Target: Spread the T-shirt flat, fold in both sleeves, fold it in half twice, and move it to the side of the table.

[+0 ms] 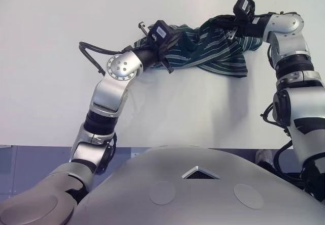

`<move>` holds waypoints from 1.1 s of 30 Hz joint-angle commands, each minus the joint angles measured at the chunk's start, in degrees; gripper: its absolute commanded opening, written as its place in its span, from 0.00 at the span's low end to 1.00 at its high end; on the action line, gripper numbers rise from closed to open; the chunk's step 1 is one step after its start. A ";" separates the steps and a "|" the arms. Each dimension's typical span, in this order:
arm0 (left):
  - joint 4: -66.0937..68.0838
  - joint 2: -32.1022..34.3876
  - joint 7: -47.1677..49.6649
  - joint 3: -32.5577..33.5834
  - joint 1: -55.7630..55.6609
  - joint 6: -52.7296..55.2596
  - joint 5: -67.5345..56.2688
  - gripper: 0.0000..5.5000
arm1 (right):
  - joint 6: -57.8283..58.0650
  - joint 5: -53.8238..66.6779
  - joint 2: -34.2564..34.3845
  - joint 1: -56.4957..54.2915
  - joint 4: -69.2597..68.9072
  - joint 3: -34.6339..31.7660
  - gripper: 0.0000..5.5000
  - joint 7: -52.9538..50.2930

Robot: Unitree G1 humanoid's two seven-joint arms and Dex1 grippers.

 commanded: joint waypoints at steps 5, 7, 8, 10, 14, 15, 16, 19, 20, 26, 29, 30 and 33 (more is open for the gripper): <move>11.13 -1.26 16.79 6.21 -6.43 -18.46 11.67 0.00 | -0.86 0.62 -1.13 11.85 -24.10 -2.88 0.00 -10.10; 21.48 -2.56 21.35 0.99 -8.50 -25.08 18.45 0.00 | -4.24 -4.96 2.28 13.39 -21.46 -1.53 0.00 -21.74; 27.91 -3.27 23.54 -2.08 -10.61 -28.01 22.24 0.00 | -5.40 -7.68 3.85 13.18 -19.02 -0.87 0.00 -27.49; 39.96 -5.00 27.72 -6.23 -15.32 -32.91 27.71 0.00 | -6.47 -11.74 6.44 12.16 -15.05 0.90 0.00 -35.00; 61.60 -9.04 29.17 -13.12 -24.54 -38.43 34.44 0.00 | -7.73 -18.86 7.83 9.92 -9.37 7.07 0.00 -38.62; 65.28 -9.82 24.10 -14.84 -25.52 -37.80 34.85 0.00 | -7.85 -20.03 6.86 10.51 -9.39 9.64 0.00 -34.07; 67.50 -9.66 14.60 -17.64 -25.26 -36.13 35.32 0.00 | -7.86 -20.17 5.06 11.92 -10.83 12.25 0.00 -27.23; 64.48 -5.07 -9.35 -24.48 -22.37 -35.10 35.56 0.00 | -7.57 -18.29 -1.21 17.33 -19.21 17.23 0.00 -11.17; 57.74 -1.01 -18.23 -26.23 -20.15 -34.98 33.50 0.00 | -6.94 -16.78 -4.27 20.00 -24.19 18.60 0.00 -5.52; 16.46 19.00 -39.52 -19.43 -4.14 -20.12 13.39 0.00 | 3.73 -4.04 -19.42 36.32 -54.12 17.82 0.00 9.82; 1.91 22.53 -37.84 -13.01 9.06 -4.79 1.36 0.00 | 11.80 2.20 -22.01 44.30 -63.13 16.48 0.00 10.25; -3.75 24.29 -38.18 -11.25 13.62 0.51 -4.67 0.00 | 15.92 5.62 -22.24 46.60 -66.43 15.80 0.00 9.90; -17.30 25.02 -34.66 -0.70 13.36 14.23 -17.98 0.00 | 23.92 13.41 -23.43 45.25 -73.74 8.72 0.00 7.58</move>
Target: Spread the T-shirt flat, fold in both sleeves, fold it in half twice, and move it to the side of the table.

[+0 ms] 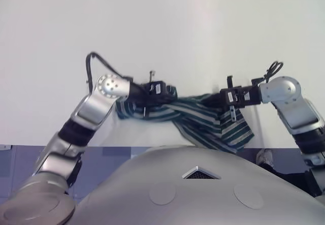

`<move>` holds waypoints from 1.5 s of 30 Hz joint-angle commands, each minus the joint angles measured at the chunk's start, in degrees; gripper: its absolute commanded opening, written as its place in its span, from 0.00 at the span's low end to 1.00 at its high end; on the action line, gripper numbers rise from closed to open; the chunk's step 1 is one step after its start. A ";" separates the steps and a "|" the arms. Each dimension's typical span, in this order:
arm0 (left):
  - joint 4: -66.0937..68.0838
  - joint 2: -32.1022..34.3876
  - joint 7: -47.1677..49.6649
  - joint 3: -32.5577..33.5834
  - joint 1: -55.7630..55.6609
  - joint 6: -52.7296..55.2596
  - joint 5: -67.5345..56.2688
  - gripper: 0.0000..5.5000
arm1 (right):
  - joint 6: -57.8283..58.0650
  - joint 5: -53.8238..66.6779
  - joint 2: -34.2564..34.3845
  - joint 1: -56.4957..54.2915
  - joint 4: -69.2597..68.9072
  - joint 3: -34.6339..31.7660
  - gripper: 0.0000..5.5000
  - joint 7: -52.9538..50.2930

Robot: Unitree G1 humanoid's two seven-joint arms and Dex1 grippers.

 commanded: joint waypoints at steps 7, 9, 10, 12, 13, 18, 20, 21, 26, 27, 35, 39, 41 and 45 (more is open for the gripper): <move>-15.10 2.54 12.07 26.69 -28.56 28.41 -23.03 0.00 | 16.41 13.27 -7.44 -18.07 -14.22 -23.90 0.00 -7.43; -16.04 2.21 14.15 28.08 -29.60 29.75 -24.93 0.00 | 17.91 14.30 -7.45 -24.06 -14.91 -24.81 0.00 -8.75; -16.29 2.60 14.57 29.16 -29.80 30.00 -26.00 0.00 | 18.33 14.49 -7.94 -26.21 -14.78 -25.19 0.00 -8.83; -15.85 3.61 15.12 33.05 -31.67 29.32 -28.29 0.00 | 17.91 13.95 -9.23 -30.55 -12.61 -26.82 0.00 -8.83; -15.08 3.68 16.00 34.92 -33.28 28.95 -29.03 0.00 | 17.54 13.66 -9.64 -32.53 -11.28 -27.58 0.00 -9.09; -9.82 3.95 24.34 34.57 -37.10 27.18 -23.51 0.00 | 14.46 10.27 -10.37 -37.33 -7.11 -26.14 0.00 -9.39; -8.00 1.05 27.91 29.65 -34.30 25.81 -20.17 0.00 | 11.25 5.41 -7.51 -37.20 -4.29 -21.46 0.00 -11.57; -6.05 -1.23 30.42 26.07 -32.65 24.49 -17.54 0.00 | 9.22 1.83 -4.58 -37.67 -1.21 -17.97 0.00 -13.82; 33.49 -19.62 49.42 11.19 -36.26 1.28 3.87 0.00 | -6.97 -30.13 18.41 -52.13 44.11 3.86 0.00 -47.17; 44.15 -23.02 53.45 10.59 -40.46 -5.03 7.01 0.00 | -8.24 -34.98 22.47 -56.78 55.09 6.90 0.00 -55.18; 86.69 -30.94 66.85 14.19 -58.78 -26.01 12.29 0.05 | -6.75 -40.15 37.07 -68.01 85.69 9.84 0.12 -69.46; 92.17 -31.56 69.99 14.69 -61.40 -32.87 15.40 0.17 | -9.33 -39.92 37.44 -69.45 88.36 7.66 0.24 -77.16; 91.97 -31.11 72.22 15.30 -62.66 -35.89 16.97 0.21 | -10.90 -39.45 36.80 -70.00 88.23 6.28 0.31 -81.41; 76.40 -29.06 69.87 17.36 -56.48 -38.06 16.74 0.21 | -12.48 -35.93 34.49 -68.23 86.89 1.68 0.32 -79.76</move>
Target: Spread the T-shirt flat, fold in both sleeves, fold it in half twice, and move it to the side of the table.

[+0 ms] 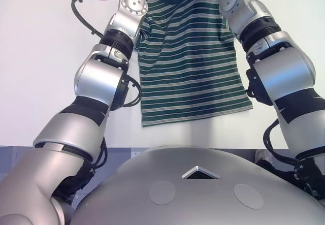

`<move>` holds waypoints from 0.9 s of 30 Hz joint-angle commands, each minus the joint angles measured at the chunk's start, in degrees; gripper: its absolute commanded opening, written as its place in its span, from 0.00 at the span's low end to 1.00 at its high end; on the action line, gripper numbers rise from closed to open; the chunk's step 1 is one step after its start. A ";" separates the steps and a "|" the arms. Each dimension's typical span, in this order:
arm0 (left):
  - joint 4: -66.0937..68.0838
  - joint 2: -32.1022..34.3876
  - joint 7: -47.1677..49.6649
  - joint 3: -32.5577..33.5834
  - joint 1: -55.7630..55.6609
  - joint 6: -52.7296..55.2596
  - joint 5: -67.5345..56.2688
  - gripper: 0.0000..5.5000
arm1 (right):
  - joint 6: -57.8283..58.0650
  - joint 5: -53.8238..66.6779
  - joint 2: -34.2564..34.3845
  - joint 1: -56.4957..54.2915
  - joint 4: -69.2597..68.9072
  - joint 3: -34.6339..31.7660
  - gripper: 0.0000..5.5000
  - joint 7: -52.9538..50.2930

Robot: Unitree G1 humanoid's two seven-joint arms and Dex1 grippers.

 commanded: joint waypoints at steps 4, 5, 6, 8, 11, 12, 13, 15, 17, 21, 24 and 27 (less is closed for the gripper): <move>-43.54 2.78 -6.47 1.08 25.01 11.31 -1.18 0.21 | 1.11 6.68 -3.72 6.72 -1.50 -6.78 0.45 13.33; -49.24 2.68 -6.94 0.76 28.61 13.83 -0.93 0.21 | 1.72 7.17 -4.05 7.66 -1.56 -7.36 0.49 14.17; -53.61 2.33 -7.65 0.44 31.22 16.33 -0.88 0.21 | 2.40 7.65 -4.27 8.27 -1.69 -8.07 0.52 14.94; -60.51 1.28 -10.50 -1.87 36.27 20.26 -1.44 0.21 | 3.69 9.46 -4.71 8.94 -2.11 -10.29 0.59 15.95; -64.42 0.12 -15.19 -7.16 42.17 25.13 -1.02 0.21 | 4.54 13.10 -4.97 8.91 -2.98 -14.27 0.70 17.85; -64.62 -0.15 -15.85 -8.01 43.07 26.20 -0.66 0.21 | 4.77 13.93 -4.97 8.89 -3.14 -15.10 0.71 18.38; -63.06 -0.75 -15.86 -8.84 43.17 26.56 0.24 0.21 | 3.73 15.66 -5.16 9.25 -3.82 -16.82 0.71 19.38; -57.23 -1.48 -15.08 -10.28 42.03 26.66 2.66 0.21 | 0.40 18.86 -5.46 10.23 -5.60 -19.88 0.71 21.05; -48.88 -1.87 -12.51 -10.30 40.47 26.34 5.12 0.21 | 0.12 19.23 -5.84 11.46 -5.95 -20.53 0.71 21.27; -43.57 -1.22 -9.38 -7.55 40.71 25.08 6.28 0.21 | 1.84 17.52 -6.64 15.64 -4.68 -19.94 0.71 19.49; -42.02 -0.19 -7.99 -5.03 42.58 24.82 5.82 0.21 | 1.69 16.65 -6.57 17.78 -3.97 -19.40 0.71 18.67; -46.02 0.18 -9.18 -3.94 45.82 25.54 4.90 0.21 | 5.24 12.39 -8.08 20.26 -2.14 -15.44 0.71 19.08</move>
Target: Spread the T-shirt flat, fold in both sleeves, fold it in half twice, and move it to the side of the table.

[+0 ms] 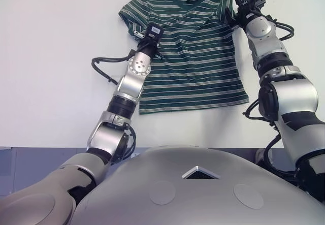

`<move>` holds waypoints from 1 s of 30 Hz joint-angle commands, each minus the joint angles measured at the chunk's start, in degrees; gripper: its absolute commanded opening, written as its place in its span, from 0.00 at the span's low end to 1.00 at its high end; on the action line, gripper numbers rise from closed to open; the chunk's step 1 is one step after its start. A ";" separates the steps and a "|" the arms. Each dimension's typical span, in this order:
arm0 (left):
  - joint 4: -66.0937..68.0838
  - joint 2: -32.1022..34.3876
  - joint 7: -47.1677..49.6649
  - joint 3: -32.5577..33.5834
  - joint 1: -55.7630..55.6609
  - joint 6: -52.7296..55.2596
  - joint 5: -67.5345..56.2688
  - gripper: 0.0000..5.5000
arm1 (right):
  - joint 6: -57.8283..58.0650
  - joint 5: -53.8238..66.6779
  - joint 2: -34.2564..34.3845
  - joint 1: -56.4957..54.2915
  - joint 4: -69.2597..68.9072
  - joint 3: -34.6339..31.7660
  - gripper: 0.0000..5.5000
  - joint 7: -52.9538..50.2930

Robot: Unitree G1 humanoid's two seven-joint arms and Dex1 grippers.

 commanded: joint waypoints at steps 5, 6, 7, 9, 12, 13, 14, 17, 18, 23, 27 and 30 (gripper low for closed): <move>-16.84 -1.45 -10.47 -2.61 8.30 1.11 -5.49 0.21 | 5.72 -7.58 -9.87 8.43 -3.53 7.12 0.71 3.92; -18.30 -1.93 -11.33 -3.45 8.68 1.82 -5.77 0.21 | 6.32 -7.47 -11.16 10.20 -7.04 7.18 0.71 4.85; -19.17 -2.19 -11.76 -3.99 8.98 2.49 -5.77 0.21 | 7.09 -7.34 -12.15 11.83 -10.54 7.29 0.71 5.65; -20.67 -2.43 -12.18 -4.61 9.88 3.31 -5.47 0.21 | 10.14 -7.16 -13.65 15.46 -21.05 7.23 0.71 7.03; -22.83 -2.48 -11.92 -4.28 9.96 4.05 -4.92 0.21 | 13.86 -7.21 -14.82 18.76 -38.23 3.64 0.71 2.99; -23.16 -2.37 -11.47 -3.80 9.67 4.34 -4.59 0.21 | 14.56 -7.16 -14.50 19.07 -43.53 1.31 0.71 0.19; -23.17 -2.17 -10.73 -3.22 9.44 4.89 -4.06 0.21 | 15.68 -6.61 -13.63 19.34 -48.68 -1.29 0.71 -2.30; -22.55 -2.36 -7.85 -0.74 9.30 6.42 -3.14 0.21 | 18.01 -4.72 -10.40 19.75 -58.44 -6.19 0.71 -6.51; -22.08 -2.55 -7.07 0.02 9.09 6.37 -3.18 0.21 | 18.97 -3.31 -8.81 19.58 -59.65 -6.99 0.71 -6.67; -7.28 -3.26 -1.20 3.86 1.08 5.45 -1.26 0.21 | 23.05 2.16 1.14 17.90 -59.14 -3.59 0.71 -2.94; -1.65 3.42 -7.53 -2.67 3.81 6.22 4.05 0.21 | 25.30 1.34 2.30 19.10 -61.90 -1.22 0.71 -0.80; -5.39 8.94 -10.66 -3.09 11.52 7.17 4.80 0.21 | 26.69 0.88 1.38 20.39 -63.24 -1.68 0.71 -0.46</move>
